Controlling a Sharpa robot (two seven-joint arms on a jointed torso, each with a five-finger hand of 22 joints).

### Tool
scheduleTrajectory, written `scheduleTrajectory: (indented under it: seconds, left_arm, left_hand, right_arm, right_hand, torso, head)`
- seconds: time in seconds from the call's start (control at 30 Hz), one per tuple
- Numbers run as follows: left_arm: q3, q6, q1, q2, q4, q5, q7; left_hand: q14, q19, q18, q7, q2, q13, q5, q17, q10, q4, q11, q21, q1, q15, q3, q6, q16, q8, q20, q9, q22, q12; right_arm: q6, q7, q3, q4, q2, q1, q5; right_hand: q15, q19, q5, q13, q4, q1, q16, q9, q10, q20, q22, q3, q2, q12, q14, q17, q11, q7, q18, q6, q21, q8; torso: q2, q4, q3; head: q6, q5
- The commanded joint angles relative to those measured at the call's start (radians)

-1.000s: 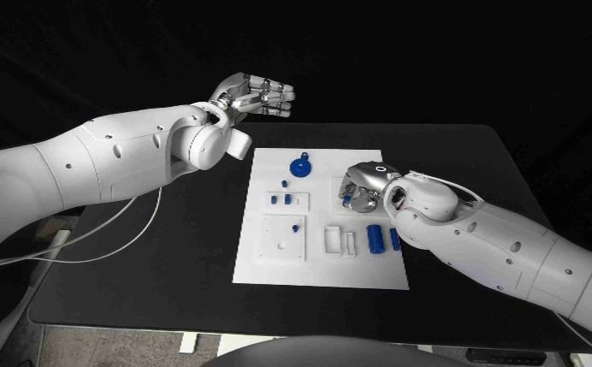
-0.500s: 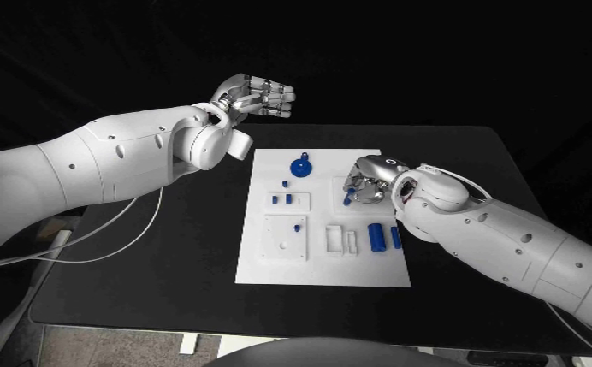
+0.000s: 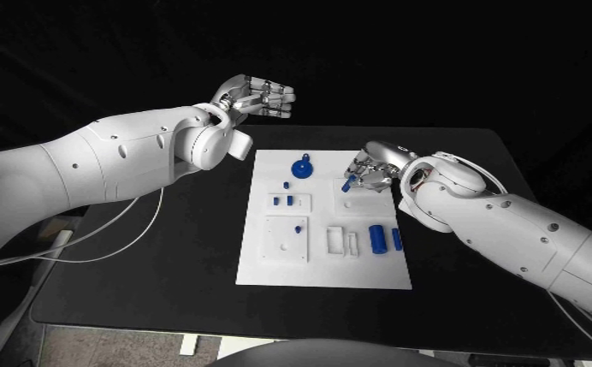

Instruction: Assemble the parts on the task board

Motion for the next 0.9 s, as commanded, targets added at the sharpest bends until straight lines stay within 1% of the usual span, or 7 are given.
scheduleTrajectory:
  seconds: [0.03,0.2,0.37,0.53,0.57,0.8,0.9]
  left_arm:
    - [0.001,0.013,0.001,0.002,0.0,-0.003,0.016]
    - [0.001,0.014,0.001,0.004,-0.001,-0.002,0.016]
    - [0.001,0.014,0.001,0.008,-0.007,-0.002,0.017]
    - [0.001,0.014,0.001,0.015,-0.013,-0.001,0.019]
    - [0.001,0.014,0.001,0.016,-0.013,-0.001,0.019]
    - [0.001,0.014,0.001,0.023,-0.016,0.0,0.019]
    - [0.001,0.015,0.001,0.025,-0.017,0.0,0.019]
  left_hand:
    - [-0.007,0.001,0.004,0.004,0.012,-0.001,-0.004,-0.001,0.002,-0.002,0.002,0.002,-0.002,0.0,-0.004,0.0,-0.005,0.002,0.001,0.001,-0.001,0.004]
    - [-0.007,0.001,0.004,0.004,0.012,-0.001,-0.004,-0.001,0.002,-0.002,0.002,0.002,-0.002,0.0,-0.004,0.0,-0.005,0.002,0.001,0.001,-0.001,0.004]
    - [-0.007,0.001,0.004,0.004,0.012,-0.001,-0.004,-0.001,0.002,-0.002,0.002,0.002,-0.002,0.0,-0.004,0.0,-0.005,0.002,0.001,0.001,-0.001,0.004]
    - [-0.007,0.001,0.004,0.004,0.012,-0.001,-0.004,-0.001,0.002,-0.002,0.002,0.002,-0.002,0.0,-0.004,0.0,-0.005,0.002,0.001,0.001,-0.001,0.004]
    - [-0.007,0.001,0.004,0.004,0.012,-0.001,-0.004,-0.001,0.002,-0.002,0.002,0.002,-0.002,0.0,-0.004,0.0,-0.005,0.002,0.001,0.001,-0.001,0.004]
    - [-0.007,0.001,0.004,0.004,0.012,-0.001,-0.004,-0.001,0.002,-0.002,0.002,0.002,-0.002,0.0,-0.004,0.0,-0.005,0.002,0.001,0.001,-0.001,0.004]
    - [-0.007,0.001,0.003,0.004,0.013,-0.001,-0.005,-0.001,0.003,-0.002,0.002,0.002,-0.002,-0.001,-0.006,-0.001,-0.004,0.002,0.001,0.001,-0.001,0.004]
  right_arm:
    - [0.011,0.017,0.002,0.027,0.0,0.0,0.034]
    - [0.003,0.02,0.002,0.074,0.01,0.0,-0.012]
    - [-0.012,0.021,-0.015,0.123,0.03,-0.001,-0.08]
    - [-0.029,0.021,-0.057,0.155,0.057,-0.001,-0.156]
    - [-0.031,0.021,-0.063,0.157,0.06,-0.001,-0.164]
    - [-0.05,0.019,-0.132,0.165,0.099,-0.001,-0.247]
    - [-0.054,0.017,-0.154,0.166,0.111,-0.002,-0.269]
  right_hand:
    - [-0.008,0.027,0.006,-0.001,-0.002,0.001,-0.006,0.001,0.03,-0.004,0.001,-0.002,0.009,0.002,0.001,0.001,-0.025,-0.001,0.009,0.009,-0.004,0.004]
    - [-0.008,0.027,0.006,-0.001,-0.002,0.001,-0.007,0.001,0.03,-0.005,0.002,-0.001,0.009,0.002,0.002,0.002,-0.025,-0.001,0.009,0.008,-0.005,0.004]
    - [-0.008,0.027,0.006,-0.001,-0.002,0.001,-0.007,0.001,0.03,-0.005,0.002,-0.002,0.009,0.002,0.002,0.002,-0.025,-0.001,0.009,0.008,-0.005,0.004]
    - [-0.008,0.028,0.006,-0.001,-0.003,0.003,-0.008,0.001,0.031,-0.004,0.005,0.001,0.008,0.002,0.003,0.004,-0.025,-0.002,0.009,0.01,-0.007,0.004]
    - [-0.008,0.028,0.006,-0.001,-0.003,0.003,-0.008,0.001,0.031,-0.004,0.005,0.001,0.007,0.002,0.003,0.004,-0.025,-0.002,0.009,0.01,-0.007,0.004]
    - [-0.008,0.029,0.006,-0.001,-0.003,0.003,-0.009,0.001,0.032,-0.004,0.008,0.006,0.005,0.002,0.004,0.006,-0.025,-0.002,0.009,0.011,-0.007,0.004]
    - [-0.008,0.029,0.006,-0.001,-0.003,0.003,-0.009,0.001,0.033,-0.005,0.01,0.008,0.003,0.002,0.004,0.007,-0.025,-0.002,0.009,0.012,-0.008,0.004]
  torso:
    - [0.0,0.0,0.0003]
    - [0.001,0.0002,0.0009]
    - [0.0,0.0003,0.0005]
    - [0.001,0.0018,0.0004]
    - [0.001,0.0015,0.0006]
    - [0.001,0.0027,0.0011]
    - [0.002,0.002,0.0007]
  head:
    - [0.002,0.003]
    - [0.001,0.011]
    - [0.0,0.018]
    - [0.0,0.024]
    - [0.001,0.026]
    - [-0.007,0.039]
    - [-0.006,0.04]
